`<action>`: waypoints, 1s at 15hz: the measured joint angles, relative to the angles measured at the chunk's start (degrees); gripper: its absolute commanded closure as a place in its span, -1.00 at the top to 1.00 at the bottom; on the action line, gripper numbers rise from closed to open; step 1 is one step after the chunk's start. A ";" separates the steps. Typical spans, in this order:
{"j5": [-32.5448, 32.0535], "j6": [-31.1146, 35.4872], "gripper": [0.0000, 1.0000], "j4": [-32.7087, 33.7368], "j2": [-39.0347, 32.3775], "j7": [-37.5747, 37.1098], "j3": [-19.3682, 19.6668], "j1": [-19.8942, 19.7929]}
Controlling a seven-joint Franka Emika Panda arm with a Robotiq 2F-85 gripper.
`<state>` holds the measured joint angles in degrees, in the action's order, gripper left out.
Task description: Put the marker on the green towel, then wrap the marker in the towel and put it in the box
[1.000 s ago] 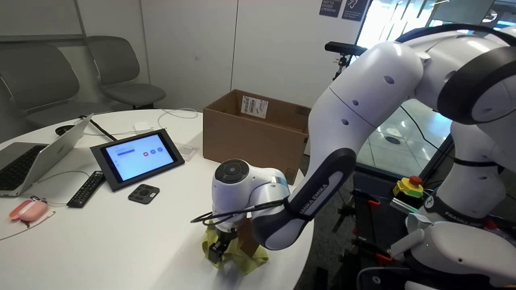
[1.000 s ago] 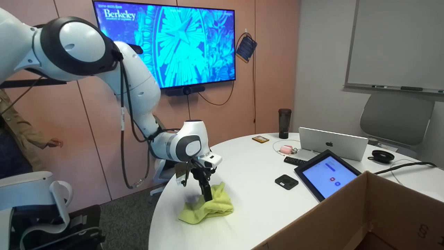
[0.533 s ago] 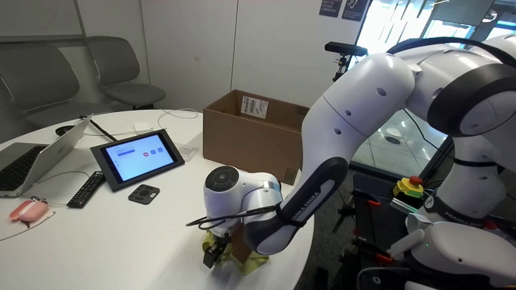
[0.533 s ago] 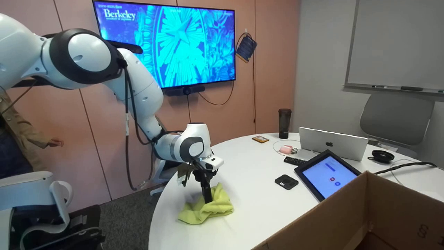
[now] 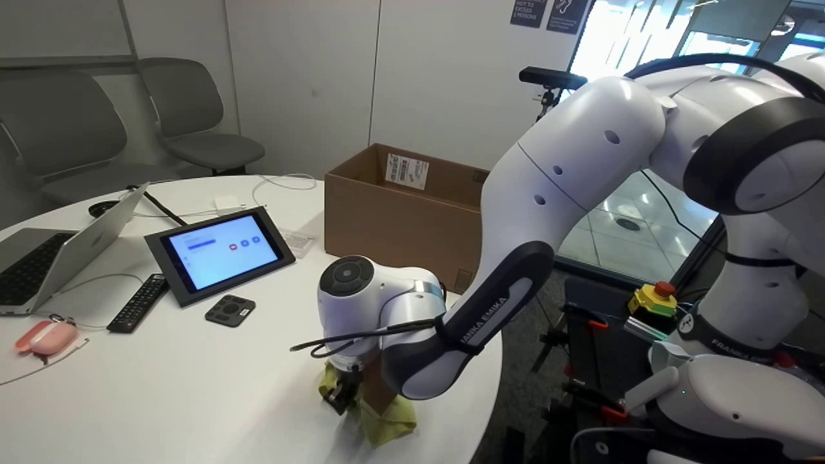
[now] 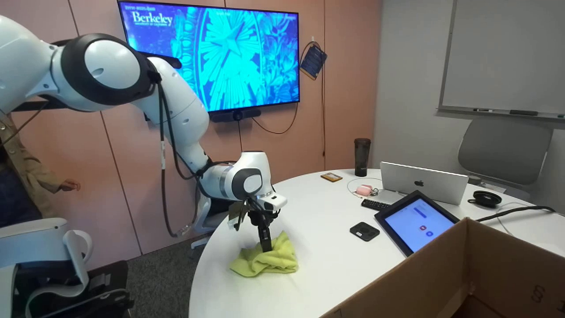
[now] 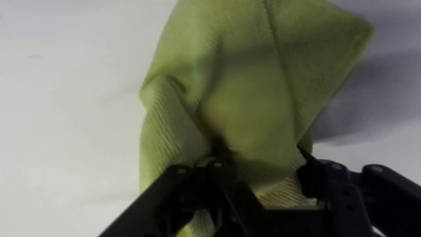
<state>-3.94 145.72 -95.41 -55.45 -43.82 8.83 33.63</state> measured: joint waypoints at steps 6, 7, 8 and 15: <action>-1.70 0.07 -0.97 -2.03 5.76 -0.51 0.47 0.11; -2.48 0.08 -0.92 -2.91 7.41 -1.00 0.73 0.20; -3.42 0.08 -0.92 -3.86 9.13 -1.72 1.11 0.36; -15.30 -0.12 -0.92 -10.38 20.40 -14.40 7.00 3.38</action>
<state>-19.24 145.59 -105.79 -35.05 -58.22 15.83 37.01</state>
